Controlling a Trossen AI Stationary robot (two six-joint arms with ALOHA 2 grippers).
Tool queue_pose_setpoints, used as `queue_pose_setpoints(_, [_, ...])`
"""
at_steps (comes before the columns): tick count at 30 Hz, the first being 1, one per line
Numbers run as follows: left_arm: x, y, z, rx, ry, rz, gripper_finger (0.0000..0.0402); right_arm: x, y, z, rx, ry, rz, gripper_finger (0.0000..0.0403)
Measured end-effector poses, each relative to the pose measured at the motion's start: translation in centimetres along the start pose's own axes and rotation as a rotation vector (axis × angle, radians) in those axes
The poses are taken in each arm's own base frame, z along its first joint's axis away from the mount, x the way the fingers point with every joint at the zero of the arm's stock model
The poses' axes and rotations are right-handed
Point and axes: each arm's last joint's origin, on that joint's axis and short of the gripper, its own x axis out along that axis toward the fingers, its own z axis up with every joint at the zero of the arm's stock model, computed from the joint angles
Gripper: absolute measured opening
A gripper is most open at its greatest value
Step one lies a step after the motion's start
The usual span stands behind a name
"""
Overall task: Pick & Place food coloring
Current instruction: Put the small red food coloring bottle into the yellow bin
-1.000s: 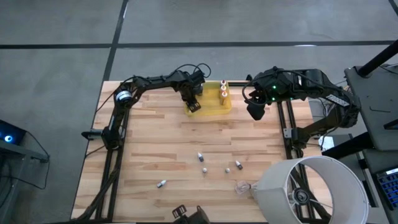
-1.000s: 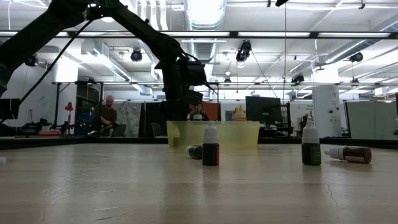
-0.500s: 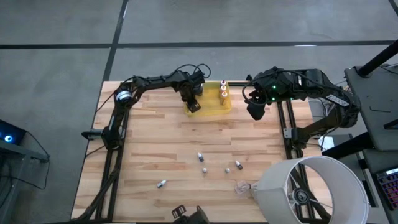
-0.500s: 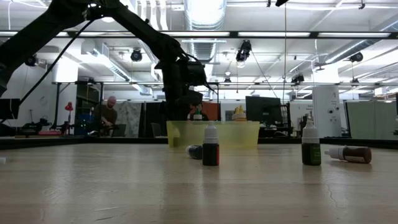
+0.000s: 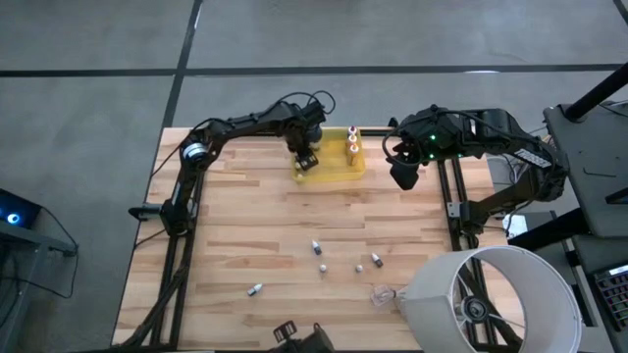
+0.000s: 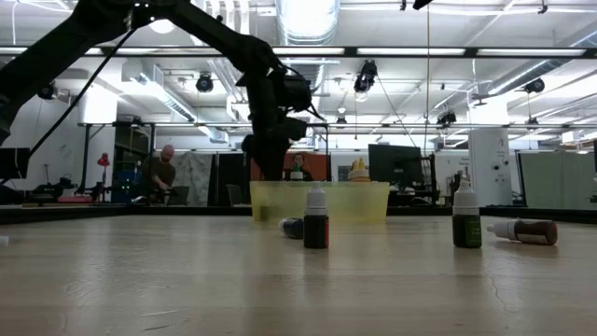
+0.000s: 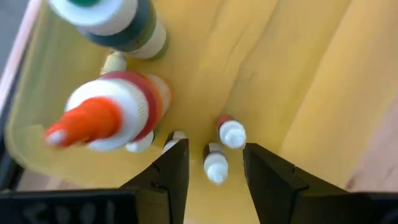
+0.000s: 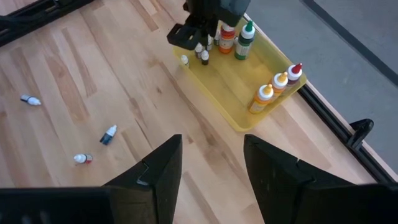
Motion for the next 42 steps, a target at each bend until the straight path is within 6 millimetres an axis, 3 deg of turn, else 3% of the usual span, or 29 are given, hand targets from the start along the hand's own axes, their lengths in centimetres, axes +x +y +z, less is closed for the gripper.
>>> queue_pose_setpoints(7, [-2.8,-0.4,0.5,0.006,0.021,-0.003,0.0124,0.0,0.0,0.0,-0.008,0.0,0.0,0.0164])
queue_pose_setpoints(15, [-5.7,-2.4,0.5,0.047,0.061,-0.017,0.0124,0.0,0.0,0.0,-0.019,0.0,0.0,0.0164])
queue_pose_setpoints(28, [-9.7,-9.1,-1.6,0.172,0.06,-0.057,0.0124,0.0,-0.1,-0.2,-0.076,0.017,-0.006,0.0164])
queue_pose_setpoints(42, [-14.8,-15.4,-5.5,0.144,0.011,-0.112,0.0124,-0.4,-0.2,-0.4,-0.095,0.019,-0.005,0.0164])
